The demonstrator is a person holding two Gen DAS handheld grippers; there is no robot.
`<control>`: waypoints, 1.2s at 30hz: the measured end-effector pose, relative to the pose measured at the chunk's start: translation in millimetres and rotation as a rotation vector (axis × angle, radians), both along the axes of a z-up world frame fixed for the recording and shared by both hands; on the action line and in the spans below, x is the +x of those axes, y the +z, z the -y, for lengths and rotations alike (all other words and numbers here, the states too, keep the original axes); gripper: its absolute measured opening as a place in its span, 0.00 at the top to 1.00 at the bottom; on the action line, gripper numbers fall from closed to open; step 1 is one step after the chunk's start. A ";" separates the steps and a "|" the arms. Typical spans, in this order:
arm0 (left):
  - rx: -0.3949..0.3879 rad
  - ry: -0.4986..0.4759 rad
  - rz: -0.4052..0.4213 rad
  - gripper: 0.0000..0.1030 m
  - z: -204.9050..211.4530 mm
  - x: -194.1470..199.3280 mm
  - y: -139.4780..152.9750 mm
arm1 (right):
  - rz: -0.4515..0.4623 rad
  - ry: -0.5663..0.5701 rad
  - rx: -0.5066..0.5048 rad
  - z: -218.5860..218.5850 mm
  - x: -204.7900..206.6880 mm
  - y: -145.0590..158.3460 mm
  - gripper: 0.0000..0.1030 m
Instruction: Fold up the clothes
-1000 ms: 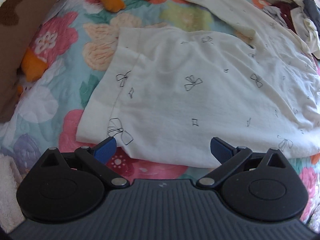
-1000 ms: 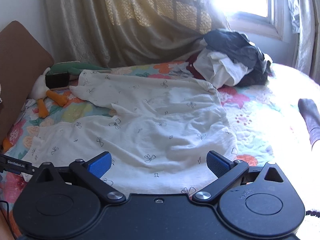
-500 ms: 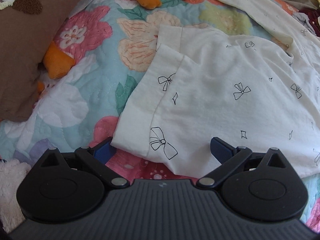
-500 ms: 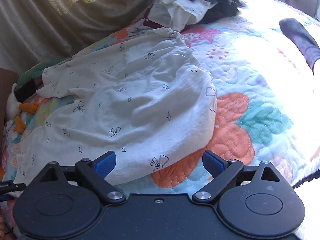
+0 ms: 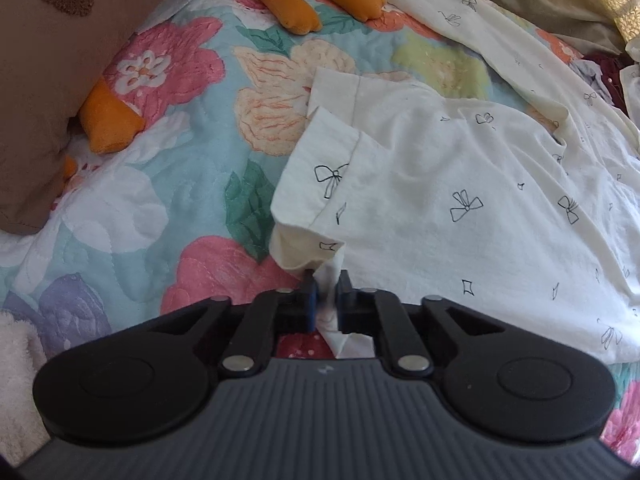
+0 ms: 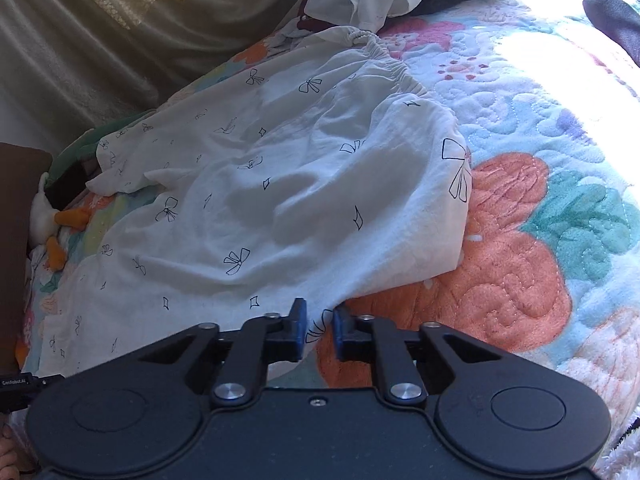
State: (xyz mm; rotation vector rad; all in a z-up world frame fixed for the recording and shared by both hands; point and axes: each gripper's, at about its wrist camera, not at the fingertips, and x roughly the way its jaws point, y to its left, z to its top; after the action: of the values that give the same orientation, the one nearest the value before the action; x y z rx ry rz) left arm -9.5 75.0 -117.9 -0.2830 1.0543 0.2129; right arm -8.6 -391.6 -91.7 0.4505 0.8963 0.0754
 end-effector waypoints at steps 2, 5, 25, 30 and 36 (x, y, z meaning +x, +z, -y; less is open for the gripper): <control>-0.025 0.001 0.019 0.94 -2.5 -2.0 2.8 | 0.039 0.015 -0.036 -3.3 -4.2 6.2 0.95; -0.053 -0.001 0.052 0.94 -4.8 -3.6 8.7 | 0.110 0.041 -0.109 -11.8 -8.0 18.8 0.96; 0.144 -0.056 0.267 0.94 8.9 103.3 83.7 | 0.268 0.141 -0.212 -25.1 78.4 75.2 0.96; 0.209 -0.065 0.305 0.94 16.0 166.9 97.9 | 0.271 0.179 -0.294 -29.5 122.9 84.6 0.96; 0.334 -0.103 0.324 0.93 30.3 220.3 99.4 | 0.301 0.179 -0.327 -26.8 178.7 91.6 0.97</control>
State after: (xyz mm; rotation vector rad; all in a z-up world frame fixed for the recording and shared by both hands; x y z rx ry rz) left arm 210.8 44.7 -18.6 0.0392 0.6960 0.2375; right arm 170.1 -364.8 -0.1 0.0494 0.6341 0.1538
